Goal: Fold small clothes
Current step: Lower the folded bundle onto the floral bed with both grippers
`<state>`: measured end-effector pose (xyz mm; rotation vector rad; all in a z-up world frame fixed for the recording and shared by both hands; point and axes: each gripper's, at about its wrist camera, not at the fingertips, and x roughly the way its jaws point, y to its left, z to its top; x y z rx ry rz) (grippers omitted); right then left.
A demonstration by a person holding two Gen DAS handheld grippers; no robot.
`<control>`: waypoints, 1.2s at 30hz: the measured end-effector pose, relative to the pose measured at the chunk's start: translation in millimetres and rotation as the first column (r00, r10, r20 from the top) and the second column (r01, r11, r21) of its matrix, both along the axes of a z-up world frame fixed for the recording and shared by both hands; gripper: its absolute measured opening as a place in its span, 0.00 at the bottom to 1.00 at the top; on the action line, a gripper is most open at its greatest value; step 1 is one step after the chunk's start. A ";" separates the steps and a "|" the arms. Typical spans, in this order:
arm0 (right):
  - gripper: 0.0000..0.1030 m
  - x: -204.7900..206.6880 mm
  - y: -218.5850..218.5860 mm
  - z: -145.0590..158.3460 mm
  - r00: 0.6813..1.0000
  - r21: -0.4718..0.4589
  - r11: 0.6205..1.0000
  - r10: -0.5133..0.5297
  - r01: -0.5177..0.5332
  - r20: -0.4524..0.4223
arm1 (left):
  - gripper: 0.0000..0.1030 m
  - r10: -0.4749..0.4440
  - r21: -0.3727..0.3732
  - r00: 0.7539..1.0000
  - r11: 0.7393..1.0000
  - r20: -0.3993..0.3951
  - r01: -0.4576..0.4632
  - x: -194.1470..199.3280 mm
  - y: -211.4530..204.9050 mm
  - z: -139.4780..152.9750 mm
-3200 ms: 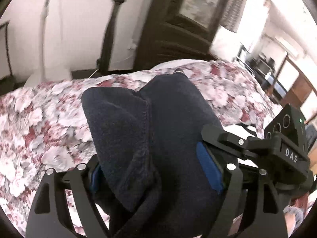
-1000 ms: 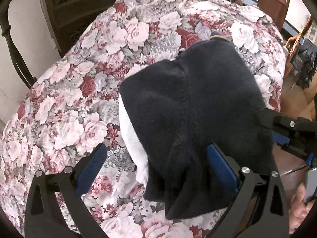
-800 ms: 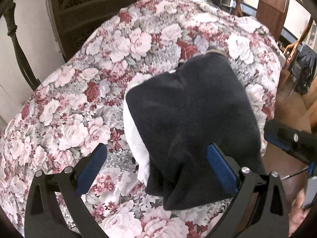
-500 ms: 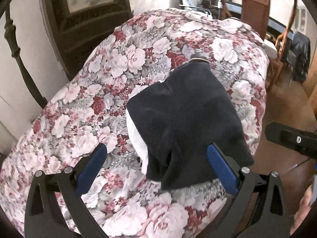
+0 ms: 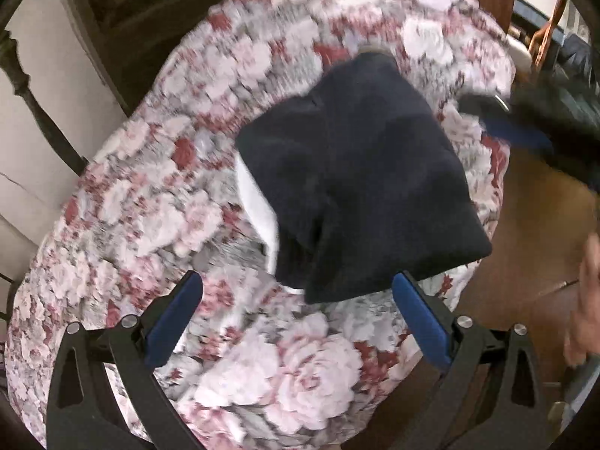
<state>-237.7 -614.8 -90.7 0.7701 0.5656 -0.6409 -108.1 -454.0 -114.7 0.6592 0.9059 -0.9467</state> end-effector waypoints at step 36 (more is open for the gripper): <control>0.54 17.6 -7.8 -3.1 0.973 -0.087 0.986 0.120 -0.140 -0.196 | 0.96 0.222 -0.201 0.924 0.935 -0.312 -0.293 55.4 -7.1 -24.0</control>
